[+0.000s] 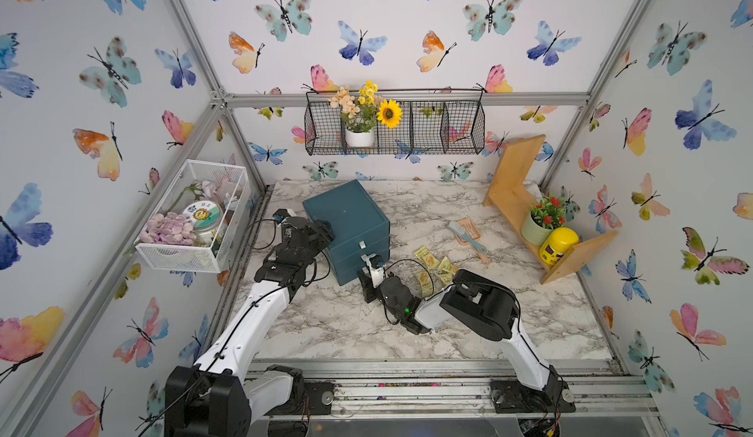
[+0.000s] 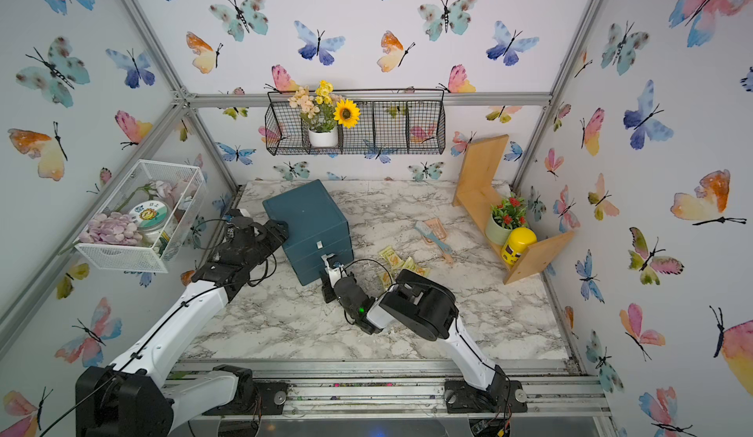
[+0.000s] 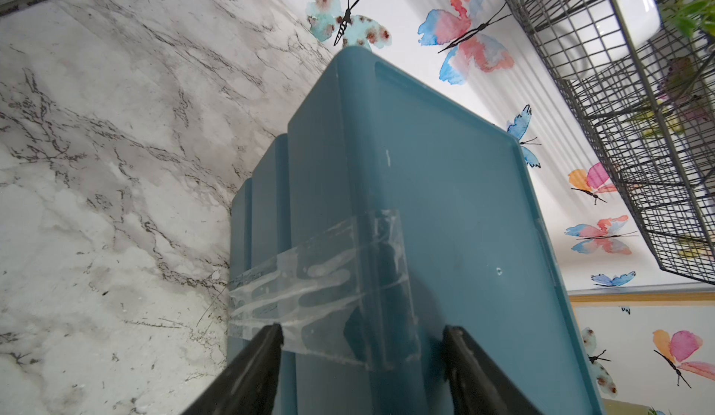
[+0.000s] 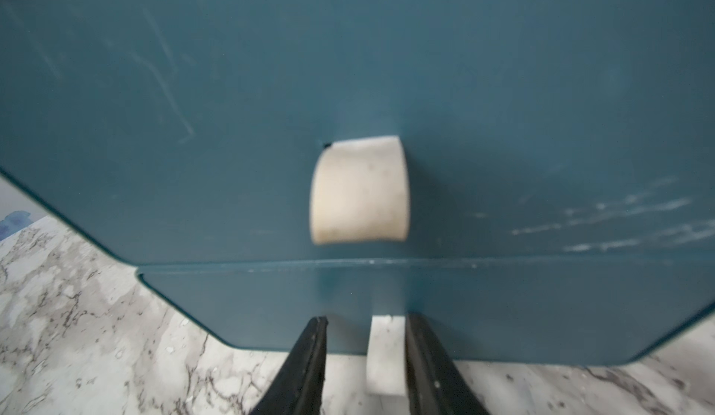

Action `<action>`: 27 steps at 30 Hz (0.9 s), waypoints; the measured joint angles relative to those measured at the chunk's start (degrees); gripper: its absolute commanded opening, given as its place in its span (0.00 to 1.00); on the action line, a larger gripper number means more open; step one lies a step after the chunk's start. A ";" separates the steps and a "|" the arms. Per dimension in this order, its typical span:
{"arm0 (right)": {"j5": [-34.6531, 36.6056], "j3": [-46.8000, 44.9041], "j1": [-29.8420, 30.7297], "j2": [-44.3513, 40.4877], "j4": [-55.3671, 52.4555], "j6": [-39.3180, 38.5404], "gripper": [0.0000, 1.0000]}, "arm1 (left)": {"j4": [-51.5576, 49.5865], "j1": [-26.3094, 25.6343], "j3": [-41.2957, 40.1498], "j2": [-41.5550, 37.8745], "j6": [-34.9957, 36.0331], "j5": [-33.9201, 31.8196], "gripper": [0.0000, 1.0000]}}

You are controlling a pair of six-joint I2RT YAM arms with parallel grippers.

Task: Take the cookies out of the drawer
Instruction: Close the drawer in the storage box, then open the drawer in the storage box.

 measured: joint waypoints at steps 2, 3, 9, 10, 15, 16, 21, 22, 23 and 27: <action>-0.02 0.22 0.02 0.31 0.35 0.11 0.41 | 0.00 0.00 0.00 0.00 -0.07 -0.02 0.69; -0.02 0.22 0.02 0.31 0.48 0.20 0.44 | 0.00 0.00 0.00 0.00 -0.09 0.00 0.69; -1.66 -6.84 0.04 -4.13 1.68 1.44 0.56 | 0.00 0.00 0.00 0.00 -0.15 0.00 0.69; -2.38 -9.66 0.04 -6.47 1.40 2.14 0.57 | -0.02 0.00 0.00 0.00 -0.15 0.00 0.69; -9.90 -17.35 -1.03 -17.86 -2.58 11.85 0.56 | -0.04 0.00 0.00 -0.07 -0.15 0.00 0.69; -12.31 -17.25 -1.57 -19.74 -4.44 14.86 0.56 | -0.07 0.00 0.00 -0.09 -0.13 0.00 0.69; -23.19 -12.13 -4.48 -22.75 -11.45 28.50 0.54 | -0.09 0.00 0.00 -0.09 -0.13 0.04 0.69; -24.79 -11.63 -4.85 -22.75 -11.54 31.17 0.54 | -0.09 0.00 0.00 -0.09 -0.13 0.07 0.69; -25.79 -11.50 -5.14 -22.80 -11.37 33.40 0.54 | -0.09 0.00 0.00 -0.09 -0.13 0.09 0.69; -28.48 -10.75 -6.49 -22.69 -12.70 41.29 0.56 | -0.11 0.00 0.00 -0.11 -0.13 0.31 0.69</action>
